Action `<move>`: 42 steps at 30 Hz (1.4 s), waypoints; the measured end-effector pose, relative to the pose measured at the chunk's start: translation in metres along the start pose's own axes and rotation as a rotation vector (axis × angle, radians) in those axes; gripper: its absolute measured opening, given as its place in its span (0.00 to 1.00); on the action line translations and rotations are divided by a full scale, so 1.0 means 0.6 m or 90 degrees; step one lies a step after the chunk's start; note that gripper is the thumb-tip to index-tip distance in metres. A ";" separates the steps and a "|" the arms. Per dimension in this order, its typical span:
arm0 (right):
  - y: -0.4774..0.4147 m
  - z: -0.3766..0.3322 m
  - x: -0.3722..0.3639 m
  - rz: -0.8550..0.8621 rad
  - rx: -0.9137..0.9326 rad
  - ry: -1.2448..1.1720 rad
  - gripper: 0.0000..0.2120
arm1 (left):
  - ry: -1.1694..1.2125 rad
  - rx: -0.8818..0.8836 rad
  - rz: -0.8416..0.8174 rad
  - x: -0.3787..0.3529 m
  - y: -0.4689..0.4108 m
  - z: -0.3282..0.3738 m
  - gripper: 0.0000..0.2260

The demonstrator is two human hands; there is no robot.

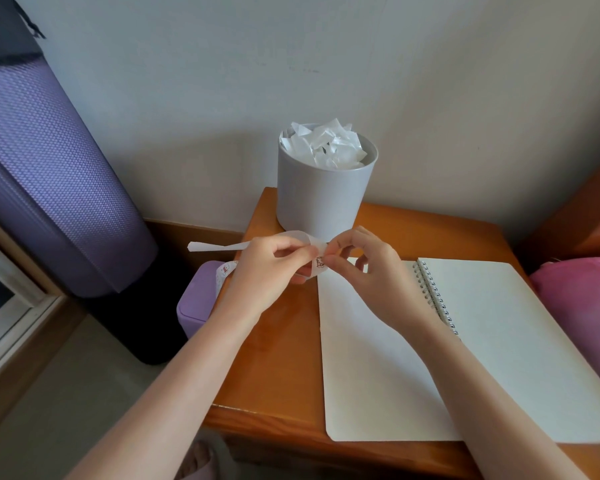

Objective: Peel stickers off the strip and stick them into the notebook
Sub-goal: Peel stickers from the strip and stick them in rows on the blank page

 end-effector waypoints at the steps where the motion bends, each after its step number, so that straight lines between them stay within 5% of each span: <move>1: 0.000 -0.001 0.000 0.000 0.011 0.005 0.06 | 0.018 0.011 0.001 0.000 -0.001 -0.001 0.08; 5: 0.000 -0.006 0.004 0.011 0.016 -0.027 0.06 | 0.061 0.028 0.022 0.005 -0.003 -0.004 0.02; 17: -0.025 0.040 0.048 0.014 -0.251 -0.015 0.04 | 0.013 0.000 0.053 0.011 -0.001 -0.002 0.05; 42: -0.031 0.060 0.010 0.035 -0.292 -0.010 0.02 | 0.027 -0.002 0.046 0.011 0.002 0.004 0.03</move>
Point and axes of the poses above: each hand's wrist, its own y-axis away from the middle knuckle, its own x-axis out of the back of the hand, z = x × y, the point moved 2 cm from there along -y, towards the middle knuckle
